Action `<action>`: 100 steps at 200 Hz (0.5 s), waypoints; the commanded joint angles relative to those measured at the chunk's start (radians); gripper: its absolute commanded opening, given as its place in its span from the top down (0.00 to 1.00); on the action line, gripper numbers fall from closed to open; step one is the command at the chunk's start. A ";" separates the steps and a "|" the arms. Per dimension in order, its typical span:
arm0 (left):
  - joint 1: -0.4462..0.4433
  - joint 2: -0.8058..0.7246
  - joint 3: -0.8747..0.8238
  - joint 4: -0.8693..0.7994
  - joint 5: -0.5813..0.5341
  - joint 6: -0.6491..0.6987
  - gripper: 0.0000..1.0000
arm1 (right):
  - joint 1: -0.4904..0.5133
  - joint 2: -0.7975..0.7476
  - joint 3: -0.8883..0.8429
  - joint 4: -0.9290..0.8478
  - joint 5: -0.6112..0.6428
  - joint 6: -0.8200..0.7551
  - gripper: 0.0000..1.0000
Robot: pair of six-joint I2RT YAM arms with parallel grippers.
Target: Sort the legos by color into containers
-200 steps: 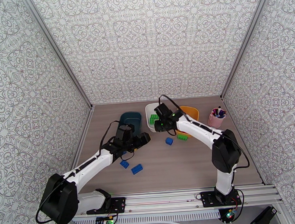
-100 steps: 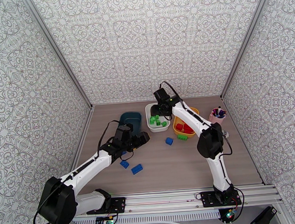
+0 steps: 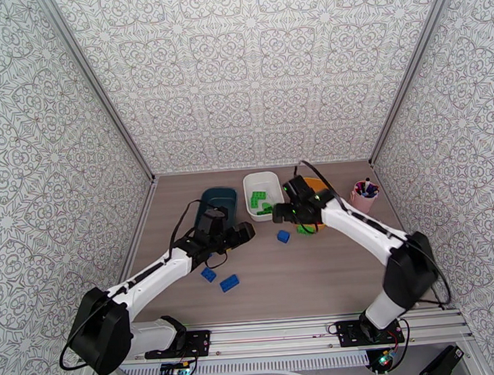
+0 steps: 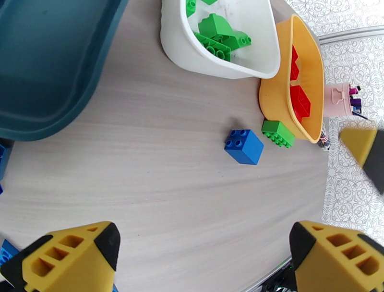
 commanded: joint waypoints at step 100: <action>-0.047 0.006 0.018 0.009 -0.019 -0.003 0.01 | -0.045 0.098 -0.189 0.145 0.116 0.081 0.01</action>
